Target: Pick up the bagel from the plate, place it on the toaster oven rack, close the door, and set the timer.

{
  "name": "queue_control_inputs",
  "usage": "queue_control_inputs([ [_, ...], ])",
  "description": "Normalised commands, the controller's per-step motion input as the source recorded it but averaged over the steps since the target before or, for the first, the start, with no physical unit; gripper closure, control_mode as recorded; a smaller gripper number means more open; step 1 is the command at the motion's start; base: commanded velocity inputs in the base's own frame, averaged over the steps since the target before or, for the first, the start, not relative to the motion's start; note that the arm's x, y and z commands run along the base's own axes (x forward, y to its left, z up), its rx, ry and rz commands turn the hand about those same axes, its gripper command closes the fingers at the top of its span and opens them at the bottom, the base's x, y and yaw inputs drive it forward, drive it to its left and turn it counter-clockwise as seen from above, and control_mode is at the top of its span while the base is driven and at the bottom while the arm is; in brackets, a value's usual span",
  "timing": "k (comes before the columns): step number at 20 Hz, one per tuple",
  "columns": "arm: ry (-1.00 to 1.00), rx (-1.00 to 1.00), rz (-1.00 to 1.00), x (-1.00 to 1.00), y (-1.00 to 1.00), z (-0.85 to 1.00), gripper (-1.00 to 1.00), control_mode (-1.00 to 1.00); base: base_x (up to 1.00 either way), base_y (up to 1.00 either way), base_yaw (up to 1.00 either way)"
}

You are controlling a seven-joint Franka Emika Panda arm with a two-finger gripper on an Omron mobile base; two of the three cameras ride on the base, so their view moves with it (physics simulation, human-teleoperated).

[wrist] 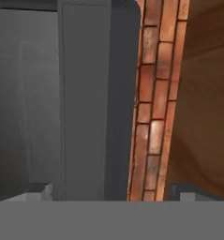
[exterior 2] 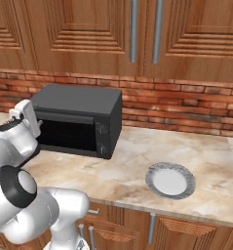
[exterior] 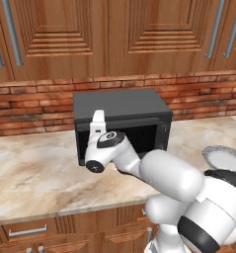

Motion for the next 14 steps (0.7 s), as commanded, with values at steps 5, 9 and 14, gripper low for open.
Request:
queue_control_inputs([
  [5, 0.11, -0.03, 0.00, -0.29, 0.00, 0.00, -1.00, -1.00, 0.00, 0.00, 0.00],
  [9, 0.02, -0.01, 0.00, -0.33, 0.00, 0.20, -1.00, -1.00, 0.00, 0.00, 0.00],
  [14, 0.00, 0.00, -0.01, -0.39, 0.00, 0.39, -1.00, -1.00, 0.00, 0.00, 0.00],
])
